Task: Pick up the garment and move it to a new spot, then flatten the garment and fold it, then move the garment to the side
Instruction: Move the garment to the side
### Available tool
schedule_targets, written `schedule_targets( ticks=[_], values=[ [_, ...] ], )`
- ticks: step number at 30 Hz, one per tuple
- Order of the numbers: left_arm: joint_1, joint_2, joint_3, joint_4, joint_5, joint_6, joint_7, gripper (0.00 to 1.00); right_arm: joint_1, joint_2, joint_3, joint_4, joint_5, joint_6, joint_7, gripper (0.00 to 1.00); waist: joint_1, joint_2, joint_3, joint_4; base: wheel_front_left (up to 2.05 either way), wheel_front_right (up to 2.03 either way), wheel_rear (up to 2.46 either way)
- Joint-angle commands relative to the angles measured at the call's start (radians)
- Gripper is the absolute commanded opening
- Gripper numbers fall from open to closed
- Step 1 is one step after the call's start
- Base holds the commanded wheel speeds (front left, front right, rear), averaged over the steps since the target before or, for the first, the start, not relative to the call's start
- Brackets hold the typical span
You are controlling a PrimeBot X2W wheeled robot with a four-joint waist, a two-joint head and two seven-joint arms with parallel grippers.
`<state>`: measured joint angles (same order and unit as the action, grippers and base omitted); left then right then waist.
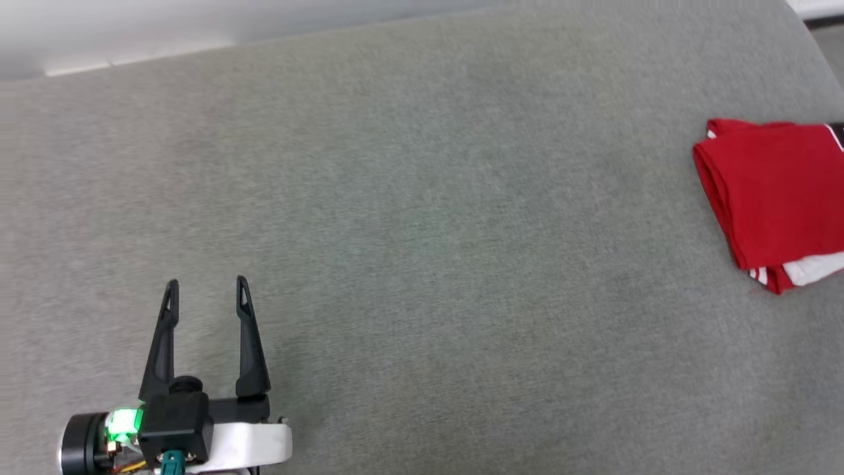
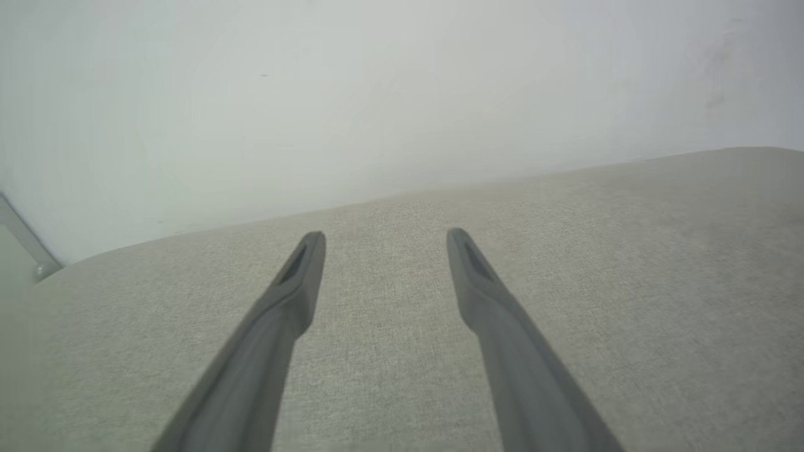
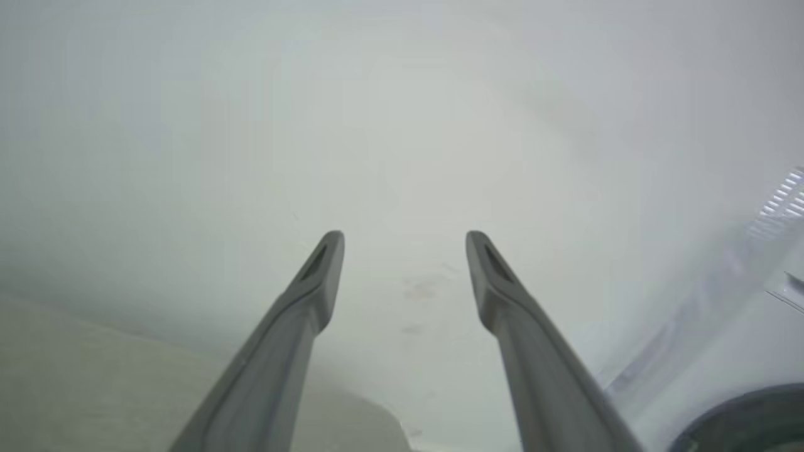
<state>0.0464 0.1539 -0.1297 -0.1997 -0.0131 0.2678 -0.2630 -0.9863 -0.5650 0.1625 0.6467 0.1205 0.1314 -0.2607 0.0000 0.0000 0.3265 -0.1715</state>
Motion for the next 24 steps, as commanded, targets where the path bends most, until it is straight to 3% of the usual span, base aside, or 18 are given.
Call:
schedule_targets(
  ticks=[1, 6, 11, 19, 24],
  values=[
    [0.016, -0.004, 0.000, 0.002, -0.003, 0.004, -0.002, 1.00, 0.054, 0.046, -0.042, -0.085, -0.023, -0.002, -0.003, 1.00, 0.0000, 0.0000, -0.042, 0.040, 0.00, 0.00, 0.00],
    [0.039, -0.021, -0.002, 0.009, -0.006, 0.001, -0.002, 1.00, 0.244, 0.201, -0.099, -0.324, -0.056, -0.001, -0.004, 1.00, 0.0000, 0.0000, -0.081, 0.088, 0.00, 0.00, 0.00],
    [0.060, -0.029, -0.005, 0.024, -0.010, -0.010, -0.002, 1.00, 0.421, 0.309, -0.091, -0.456, -0.059, -0.001, -0.004, 1.00, 0.0000, 0.0000, -0.118, 0.128, 0.00, 0.00, 0.00],
    [0.092, -0.035, 0.000, 0.056, -0.013, -0.030, -0.002, 1.00, 0.680, 0.439, -0.169, -0.518, -0.065, -0.001, -0.004, 1.00, 0.0000, 0.0000, -0.177, 0.167, 0.00, 0.00, 0.00],
    [0.106, -0.040, 0.007, 0.074, -0.014, -0.044, -0.002, 1.00, 0.824, 0.483, -0.203, -0.537, -0.073, -0.001, -0.004, 1.00, 0.0000, 0.0000, -0.211, 0.178, 0.00, 0.00, 0.00]
  ],
)
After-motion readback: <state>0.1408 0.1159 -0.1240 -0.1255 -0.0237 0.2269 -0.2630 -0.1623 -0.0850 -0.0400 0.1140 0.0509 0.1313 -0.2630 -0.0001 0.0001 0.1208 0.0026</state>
